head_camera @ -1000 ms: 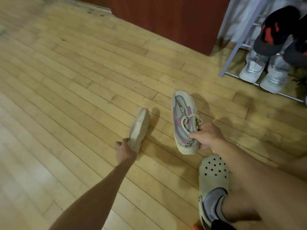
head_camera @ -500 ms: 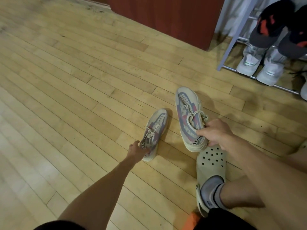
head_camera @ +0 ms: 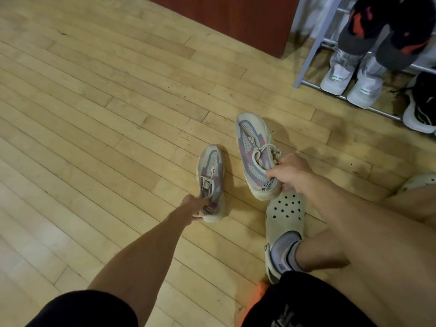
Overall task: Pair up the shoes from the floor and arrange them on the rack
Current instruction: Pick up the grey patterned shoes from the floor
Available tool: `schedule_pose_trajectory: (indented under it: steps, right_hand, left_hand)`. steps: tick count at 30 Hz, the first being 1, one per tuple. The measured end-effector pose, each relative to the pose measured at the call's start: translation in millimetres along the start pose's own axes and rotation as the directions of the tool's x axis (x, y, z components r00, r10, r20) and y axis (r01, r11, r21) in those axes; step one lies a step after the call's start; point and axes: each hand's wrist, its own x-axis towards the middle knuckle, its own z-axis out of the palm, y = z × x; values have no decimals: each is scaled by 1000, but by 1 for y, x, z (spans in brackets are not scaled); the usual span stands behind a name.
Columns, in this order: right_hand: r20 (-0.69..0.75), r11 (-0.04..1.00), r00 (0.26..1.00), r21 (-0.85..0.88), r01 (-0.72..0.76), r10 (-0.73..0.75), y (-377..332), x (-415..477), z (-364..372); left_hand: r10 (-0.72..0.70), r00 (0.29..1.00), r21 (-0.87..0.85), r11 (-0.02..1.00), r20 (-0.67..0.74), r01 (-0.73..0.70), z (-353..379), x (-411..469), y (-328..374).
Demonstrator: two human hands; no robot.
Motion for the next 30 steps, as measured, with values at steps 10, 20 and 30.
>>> schedule_pose_trajectory:
  steps: [10,20,30]
  right_hand:
    - [-61,990,988,-15,139,-140,-38,-42,-45]
    - [-303,928,884,-3,374,-357,-72,-101,-169]
    - [-582,808,744,234,540,-329,-73,-127,-355]
  left_hand:
    - [132,975,-404,913,181,-48,-12,-87,52]
    - [589,808,-331,759,-20,-561,-33,-221,187]
    - [819,573,-245,554,-7,-795,46,-328,356]
